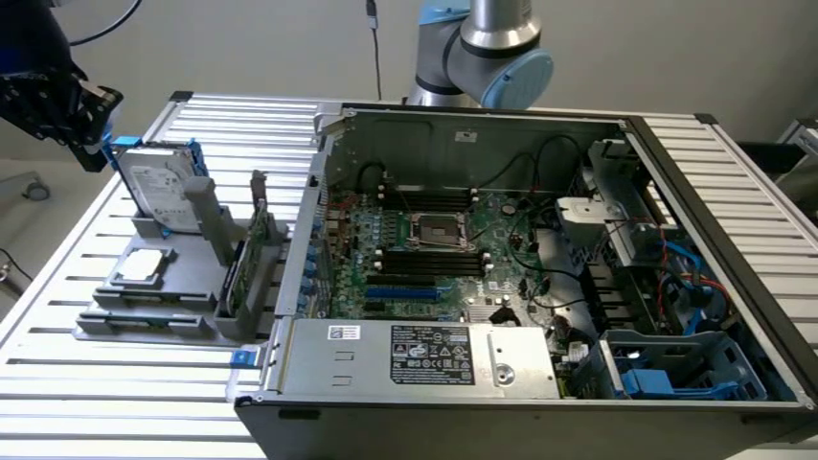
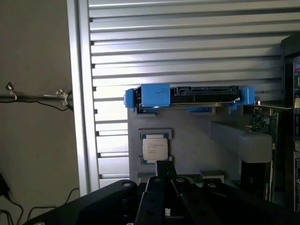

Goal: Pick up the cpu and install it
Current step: 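Pick up the cpu and move it towards the insertion slot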

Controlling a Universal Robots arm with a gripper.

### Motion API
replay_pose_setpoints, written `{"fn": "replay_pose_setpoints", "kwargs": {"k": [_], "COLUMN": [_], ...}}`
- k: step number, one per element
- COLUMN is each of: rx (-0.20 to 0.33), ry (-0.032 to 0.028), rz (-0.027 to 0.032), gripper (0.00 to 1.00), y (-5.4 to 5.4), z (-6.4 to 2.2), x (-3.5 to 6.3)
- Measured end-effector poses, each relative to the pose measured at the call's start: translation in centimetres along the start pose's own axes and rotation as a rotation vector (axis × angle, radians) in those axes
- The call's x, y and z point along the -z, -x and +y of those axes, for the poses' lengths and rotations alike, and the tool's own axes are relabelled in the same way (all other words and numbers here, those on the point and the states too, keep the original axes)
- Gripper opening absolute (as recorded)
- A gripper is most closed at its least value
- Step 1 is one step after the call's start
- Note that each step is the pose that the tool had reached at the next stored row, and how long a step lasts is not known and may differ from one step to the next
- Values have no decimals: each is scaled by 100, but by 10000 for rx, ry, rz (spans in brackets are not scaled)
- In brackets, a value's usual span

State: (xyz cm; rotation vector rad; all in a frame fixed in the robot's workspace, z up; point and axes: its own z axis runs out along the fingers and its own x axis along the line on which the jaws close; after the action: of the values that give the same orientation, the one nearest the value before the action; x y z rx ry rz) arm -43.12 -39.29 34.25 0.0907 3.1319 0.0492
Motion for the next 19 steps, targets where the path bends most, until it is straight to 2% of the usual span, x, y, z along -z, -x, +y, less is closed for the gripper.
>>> {"fn": "replay_pose_setpoints", "kwargs": {"k": [19], "rx": [0], "ry": [0], "rz": [0], "gripper": [11], "y": [0], "z": [0], "x": [0]}}
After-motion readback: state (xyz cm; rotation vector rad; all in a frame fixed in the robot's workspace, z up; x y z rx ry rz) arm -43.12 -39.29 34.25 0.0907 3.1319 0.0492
